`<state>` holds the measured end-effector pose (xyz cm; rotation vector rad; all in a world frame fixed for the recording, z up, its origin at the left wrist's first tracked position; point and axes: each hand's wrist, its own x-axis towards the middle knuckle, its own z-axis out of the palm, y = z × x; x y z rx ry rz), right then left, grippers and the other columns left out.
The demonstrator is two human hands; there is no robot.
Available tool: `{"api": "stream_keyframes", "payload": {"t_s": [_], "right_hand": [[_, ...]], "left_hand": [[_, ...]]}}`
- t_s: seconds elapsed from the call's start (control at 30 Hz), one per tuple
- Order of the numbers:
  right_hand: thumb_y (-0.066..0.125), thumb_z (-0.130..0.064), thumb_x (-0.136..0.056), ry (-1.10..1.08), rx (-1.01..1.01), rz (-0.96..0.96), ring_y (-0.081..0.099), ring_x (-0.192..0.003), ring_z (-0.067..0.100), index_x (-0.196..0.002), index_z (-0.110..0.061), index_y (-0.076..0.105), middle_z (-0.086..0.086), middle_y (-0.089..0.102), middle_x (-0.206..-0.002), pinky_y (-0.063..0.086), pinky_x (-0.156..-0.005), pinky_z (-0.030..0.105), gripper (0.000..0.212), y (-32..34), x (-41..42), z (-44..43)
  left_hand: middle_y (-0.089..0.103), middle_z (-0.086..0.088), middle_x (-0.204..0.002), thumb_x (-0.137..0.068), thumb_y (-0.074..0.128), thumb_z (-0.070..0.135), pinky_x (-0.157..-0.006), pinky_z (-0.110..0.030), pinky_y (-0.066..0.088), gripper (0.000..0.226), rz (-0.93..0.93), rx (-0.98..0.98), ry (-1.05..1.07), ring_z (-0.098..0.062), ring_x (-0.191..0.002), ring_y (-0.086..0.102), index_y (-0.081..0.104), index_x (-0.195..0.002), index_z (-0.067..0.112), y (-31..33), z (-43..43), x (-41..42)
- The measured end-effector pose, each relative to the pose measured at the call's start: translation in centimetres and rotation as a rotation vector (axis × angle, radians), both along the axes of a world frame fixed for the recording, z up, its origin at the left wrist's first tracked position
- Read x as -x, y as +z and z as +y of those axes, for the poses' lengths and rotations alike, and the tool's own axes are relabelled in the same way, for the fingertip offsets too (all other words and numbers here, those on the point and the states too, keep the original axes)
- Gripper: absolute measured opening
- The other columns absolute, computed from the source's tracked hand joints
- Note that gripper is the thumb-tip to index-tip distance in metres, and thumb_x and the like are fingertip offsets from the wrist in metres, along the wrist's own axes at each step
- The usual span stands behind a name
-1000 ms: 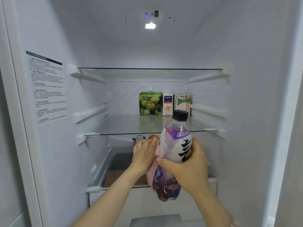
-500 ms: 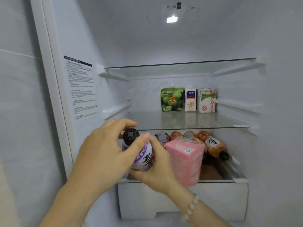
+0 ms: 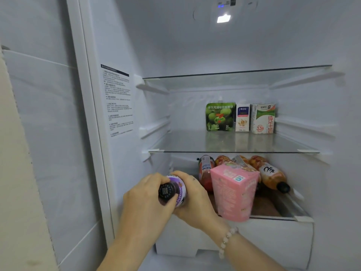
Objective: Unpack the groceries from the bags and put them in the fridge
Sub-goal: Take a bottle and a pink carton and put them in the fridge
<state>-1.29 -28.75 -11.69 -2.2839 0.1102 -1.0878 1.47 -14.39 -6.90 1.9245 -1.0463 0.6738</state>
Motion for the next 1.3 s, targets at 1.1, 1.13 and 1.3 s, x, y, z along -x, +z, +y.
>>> {"api": "stream_keyframes", "payload": {"t_s": [1.1,1.13,1.3], "right_hand": [[0.078,-0.008,-0.043,-0.281,0.451,0.109,0.060,-0.112,0.022,-0.110,-0.015,0.062,0.001,0.061,-0.111,0.056,-0.076,0.024,0.070,-2.3,1.1,-2.1],[0.078,-0.010,-0.039,-0.284,0.468,0.078,0.062,-0.109,0.020,-0.106,-0.016,0.063,-0.001,0.063,-0.109,0.057,-0.075,0.024,0.069,-2.1,1.2,-1.7],[0.059,-0.017,-0.064,-0.343,0.505,-0.150,0.054,-0.109,0.011,-0.091,-0.020,0.068,-0.007,0.066,-0.103,0.038,-0.095,0.021,0.028,0.0,4.1,-1.3]], "left_hand": [[0.065,0.001,-0.109,-0.075,0.069,0.009,-0.082,-0.028,0.048,0.037,0.334,-0.001,-0.138,-0.018,-0.098,0.062,0.067,-0.110,0.022,-5.9,-9.4,-5.4],[0.067,0.001,-0.107,-0.079,0.064,0.007,-0.083,-0.027,0.049,0.037,0.367,-0.002,-0.188,-0.017,-0.098,0.062,0.065,-0.113,0.022,-5.7,-10.0,-5.4],[0.062,-0.004,-0.118,-0.076,0.055,0.039,-0.088,-0.028,0.040,0.049,0.386,-0.140,-0.134,-0.025,-0.111,0.056,0.055,-0.122,0.020,-4.7,-12.8,-6.5]]}}
